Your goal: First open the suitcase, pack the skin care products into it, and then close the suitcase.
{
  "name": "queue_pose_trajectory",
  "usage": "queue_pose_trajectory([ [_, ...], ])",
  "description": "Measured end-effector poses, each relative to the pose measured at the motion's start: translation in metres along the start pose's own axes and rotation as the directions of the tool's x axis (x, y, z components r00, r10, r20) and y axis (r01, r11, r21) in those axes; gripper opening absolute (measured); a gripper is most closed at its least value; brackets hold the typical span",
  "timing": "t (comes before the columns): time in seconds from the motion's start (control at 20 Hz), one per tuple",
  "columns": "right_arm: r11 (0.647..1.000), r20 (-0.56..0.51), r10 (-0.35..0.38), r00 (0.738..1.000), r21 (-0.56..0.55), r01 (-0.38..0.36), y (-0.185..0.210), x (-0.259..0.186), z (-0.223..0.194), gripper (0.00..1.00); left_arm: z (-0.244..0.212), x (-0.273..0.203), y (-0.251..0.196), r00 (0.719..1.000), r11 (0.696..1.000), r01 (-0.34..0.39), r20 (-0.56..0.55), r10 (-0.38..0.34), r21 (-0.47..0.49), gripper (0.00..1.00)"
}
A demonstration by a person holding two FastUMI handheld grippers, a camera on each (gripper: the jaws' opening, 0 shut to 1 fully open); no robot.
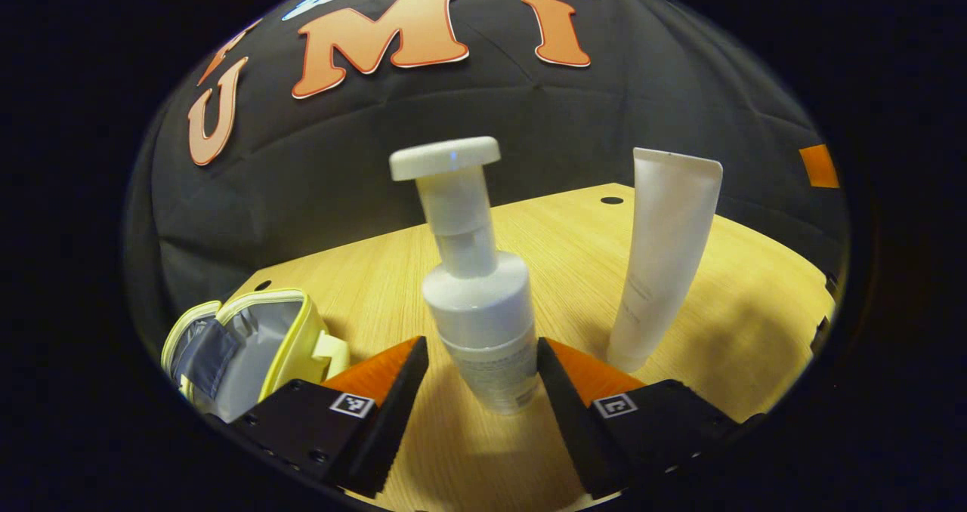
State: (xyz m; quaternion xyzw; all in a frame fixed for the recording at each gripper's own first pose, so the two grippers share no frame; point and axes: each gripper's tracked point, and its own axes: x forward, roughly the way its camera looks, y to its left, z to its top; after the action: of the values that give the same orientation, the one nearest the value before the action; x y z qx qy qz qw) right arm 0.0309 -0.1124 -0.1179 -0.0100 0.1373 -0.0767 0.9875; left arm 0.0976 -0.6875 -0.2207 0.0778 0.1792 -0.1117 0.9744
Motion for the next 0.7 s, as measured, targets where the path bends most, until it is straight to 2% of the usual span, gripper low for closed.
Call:
queue_pose_trajectory([
  [0.1, 1.000, -0.005, 0.004, 1.000, -0.003, -0.004, 0.003, 0.000, -0.002, 0.96, 0.003, -0.001, 0.000, 1.000, 1.000, 0.001, 0.005, -0.001, 0.004, 0.65],
  [0.35, 0.999, -0.010, 0.035, 0.999, -0.002, -0.035, 0.022, -0.004, -0.004, 0.96, 0.000, -0.016, 0.010, 0.998, 0.998, 0.022, -0.055, -0.025, -0.055, 0.61],
  [0.7, 0.992, -0.026, 0.123, 0.992, -0.023, -0.124, 0.082, -0.010, -0.007, 0.96, 0.031, -0.082, 0.052, 0.997, 0.990, 0.037, -0.062, -0.045, -0.135, 0.60],
])
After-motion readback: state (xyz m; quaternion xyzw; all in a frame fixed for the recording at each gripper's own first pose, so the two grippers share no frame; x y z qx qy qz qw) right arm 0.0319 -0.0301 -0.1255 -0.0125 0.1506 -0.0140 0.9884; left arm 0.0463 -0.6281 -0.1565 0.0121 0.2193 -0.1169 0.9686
